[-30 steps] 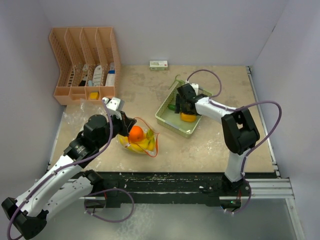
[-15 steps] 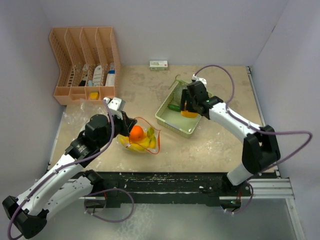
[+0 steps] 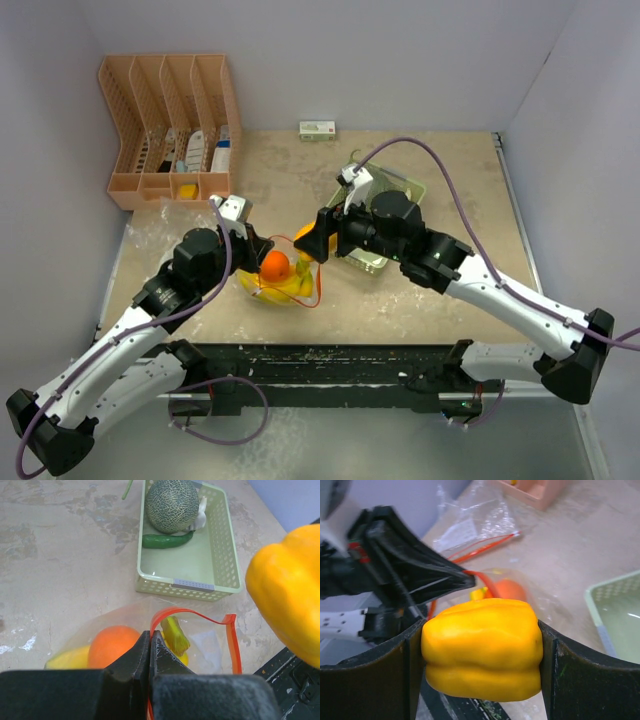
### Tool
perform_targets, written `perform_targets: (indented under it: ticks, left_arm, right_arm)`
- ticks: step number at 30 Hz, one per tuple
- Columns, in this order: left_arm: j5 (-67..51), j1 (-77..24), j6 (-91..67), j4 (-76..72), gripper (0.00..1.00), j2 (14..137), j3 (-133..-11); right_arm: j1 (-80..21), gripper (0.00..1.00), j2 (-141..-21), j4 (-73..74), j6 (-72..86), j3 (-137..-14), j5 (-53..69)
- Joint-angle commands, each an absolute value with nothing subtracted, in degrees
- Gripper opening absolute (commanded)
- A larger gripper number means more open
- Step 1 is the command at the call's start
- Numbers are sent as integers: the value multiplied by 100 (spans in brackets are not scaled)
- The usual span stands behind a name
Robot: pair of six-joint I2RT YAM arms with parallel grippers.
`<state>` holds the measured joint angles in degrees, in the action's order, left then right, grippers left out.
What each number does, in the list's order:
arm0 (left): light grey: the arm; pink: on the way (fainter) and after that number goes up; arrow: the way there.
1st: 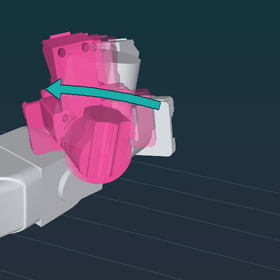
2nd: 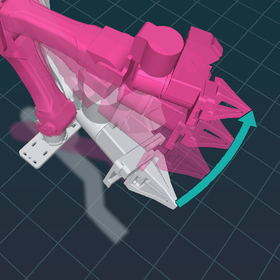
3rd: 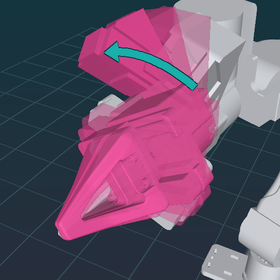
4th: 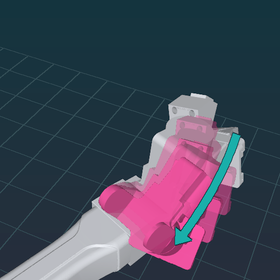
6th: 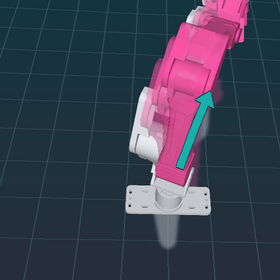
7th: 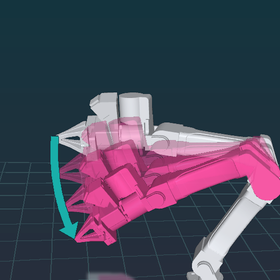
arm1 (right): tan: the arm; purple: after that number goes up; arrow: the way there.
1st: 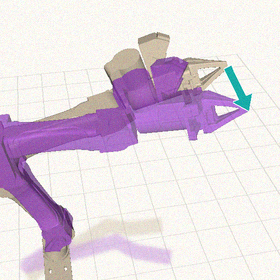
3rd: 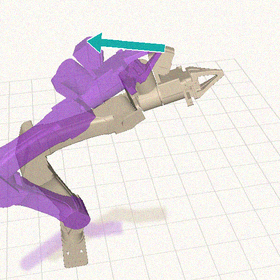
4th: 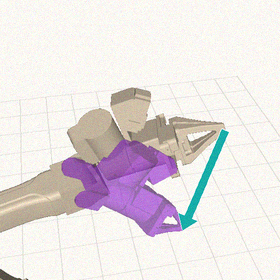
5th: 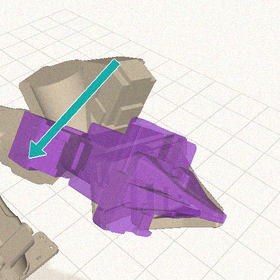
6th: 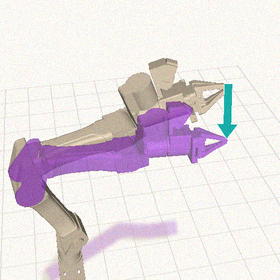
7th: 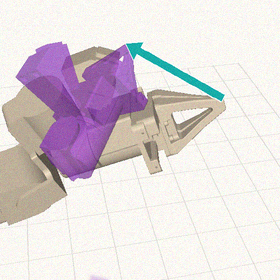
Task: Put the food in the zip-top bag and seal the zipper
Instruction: Pick up the fake fruit from the bin, then place the fake fruit in the zipper food storage bag.
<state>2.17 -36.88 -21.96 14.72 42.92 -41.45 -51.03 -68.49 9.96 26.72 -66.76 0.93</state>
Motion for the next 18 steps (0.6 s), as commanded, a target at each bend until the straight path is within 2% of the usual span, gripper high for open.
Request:
perform_targets:
  ticks: [1,8,11,14,18]
  left_arm:
    - [341,-3686,-2208,1405,0,4279,-4286]
    - [278,-3691,-2250,1415,0,4259,-4341]
    - [271,-3691,-2250,1424,0,4269,-4364]
    - [247,-3691,-2241,1407,0,4301,-4359]
    - [207,-3689,-2239,1391,0,4296,-4377]
  right_arm:
    - [-5339,29,-6735,-120,2625,-6384,1200]
    - [-5409,30,-7301,-852,2931,-6035,1543]
    - [-5511,34,-7473,-1016,3023,-6021,1327]
    - [-5549,43,-7689,-1113,3123,-6074,948]
    - [-5596,66,-7996,-1079,3152,-6222,475]
